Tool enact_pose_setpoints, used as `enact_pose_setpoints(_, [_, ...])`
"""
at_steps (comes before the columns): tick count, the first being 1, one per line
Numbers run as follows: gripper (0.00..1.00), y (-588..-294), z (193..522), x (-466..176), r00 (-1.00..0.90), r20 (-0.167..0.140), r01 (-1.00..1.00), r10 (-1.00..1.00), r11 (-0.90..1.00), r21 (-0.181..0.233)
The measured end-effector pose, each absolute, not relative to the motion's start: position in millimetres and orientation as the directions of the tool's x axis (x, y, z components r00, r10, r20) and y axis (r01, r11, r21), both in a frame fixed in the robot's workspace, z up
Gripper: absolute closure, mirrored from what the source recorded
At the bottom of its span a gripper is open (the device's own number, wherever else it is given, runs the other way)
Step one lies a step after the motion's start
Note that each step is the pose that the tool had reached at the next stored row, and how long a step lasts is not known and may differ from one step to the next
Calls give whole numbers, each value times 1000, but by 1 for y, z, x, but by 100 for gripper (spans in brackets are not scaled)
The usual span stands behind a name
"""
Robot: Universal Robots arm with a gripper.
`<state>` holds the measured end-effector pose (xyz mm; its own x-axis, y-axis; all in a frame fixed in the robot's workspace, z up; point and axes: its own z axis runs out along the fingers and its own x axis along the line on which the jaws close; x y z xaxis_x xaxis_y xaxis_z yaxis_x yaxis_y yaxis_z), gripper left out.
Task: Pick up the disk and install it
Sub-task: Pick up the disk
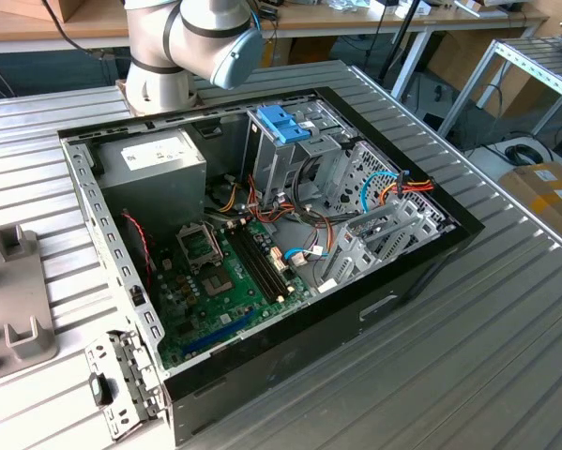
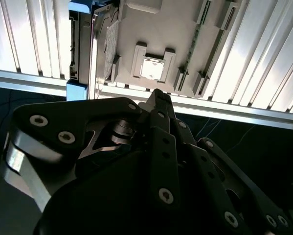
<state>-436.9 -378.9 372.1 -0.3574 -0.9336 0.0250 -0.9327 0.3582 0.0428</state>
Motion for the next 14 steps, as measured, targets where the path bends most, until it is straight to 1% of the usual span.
enact_pose_setpoints(14, [90, -379, 372, -437, -297, 25, -954, -955, 298, 43])
